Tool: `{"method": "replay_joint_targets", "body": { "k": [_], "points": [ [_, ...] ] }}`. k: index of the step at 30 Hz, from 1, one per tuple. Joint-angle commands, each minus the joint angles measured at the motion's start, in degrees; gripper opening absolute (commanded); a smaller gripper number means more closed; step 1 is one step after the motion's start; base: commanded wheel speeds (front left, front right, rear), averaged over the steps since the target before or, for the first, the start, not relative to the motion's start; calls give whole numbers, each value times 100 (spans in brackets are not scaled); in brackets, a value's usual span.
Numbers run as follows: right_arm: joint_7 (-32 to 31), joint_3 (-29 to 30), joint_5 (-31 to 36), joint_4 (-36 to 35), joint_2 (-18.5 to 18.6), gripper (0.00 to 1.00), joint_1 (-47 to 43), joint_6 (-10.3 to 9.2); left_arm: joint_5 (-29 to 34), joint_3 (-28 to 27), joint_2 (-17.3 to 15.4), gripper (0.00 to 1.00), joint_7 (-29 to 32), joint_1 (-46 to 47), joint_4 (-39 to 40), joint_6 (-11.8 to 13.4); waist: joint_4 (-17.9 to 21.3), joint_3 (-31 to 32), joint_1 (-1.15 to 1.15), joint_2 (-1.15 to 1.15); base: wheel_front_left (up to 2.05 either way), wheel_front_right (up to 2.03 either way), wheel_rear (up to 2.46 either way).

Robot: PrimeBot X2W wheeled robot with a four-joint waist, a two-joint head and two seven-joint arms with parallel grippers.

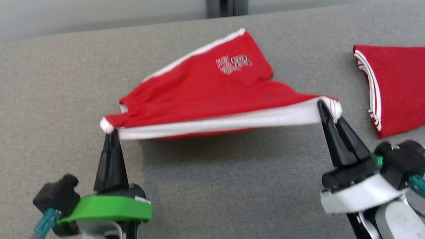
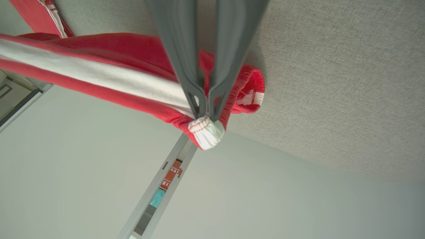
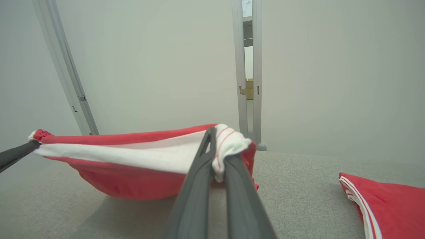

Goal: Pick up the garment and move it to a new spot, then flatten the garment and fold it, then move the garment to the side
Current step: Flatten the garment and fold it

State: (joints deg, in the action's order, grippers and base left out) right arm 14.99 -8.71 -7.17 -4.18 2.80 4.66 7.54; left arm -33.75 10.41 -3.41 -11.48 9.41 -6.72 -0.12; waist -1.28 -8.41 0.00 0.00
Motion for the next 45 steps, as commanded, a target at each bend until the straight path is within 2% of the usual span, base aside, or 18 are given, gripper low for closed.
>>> {"method": "replay_joint_targets", "body": {
  "k": [1,8,17,23,29,33,34,45],
  "points": [
    [25,17,47,-120,19,0,-195,-11,-35,-19,-35,0,42,-218,146,66,-58,338,0,0,0,0,0],
    [23,-60,226,-624,18,0,-1105,-11,-95,144,-24,0,424,-1192,1037,419,-147,422,0,0,0,0,0],
    [-26,135,291,-225,19,0,-771,-11,-148,380,11,0,583,-1105,822,623,-223,42,0,0,0,0,0],
    [-40,263,327,671,19,0,13,-11,-303,509,33,0,747,-539,291,874,-285,-180,0,0,0,0,0],
    [-111,239,506,1843,19,0,1240,-11,-491,613,42,0,978,466,-415,1188,-415,-390,0,0,0,0,0],
    [-134,150,546,2676,19,0,2093,-11,-750,748,45,0,959,1107,-856,1237,-507,-535,0,0,0,0,0],
    [-147,118,619,3177,18,0,2556,-11,-822,861,45,0,943,1446,-1145,1250,-577,-626,0,0,0,0,0],
    [-78,169,764,5394,107,0,4326,-11,-1633,1367,44,0,623,2543,-2359,1360,-869,-1026,0,0,0,0,0]
  ]
}}
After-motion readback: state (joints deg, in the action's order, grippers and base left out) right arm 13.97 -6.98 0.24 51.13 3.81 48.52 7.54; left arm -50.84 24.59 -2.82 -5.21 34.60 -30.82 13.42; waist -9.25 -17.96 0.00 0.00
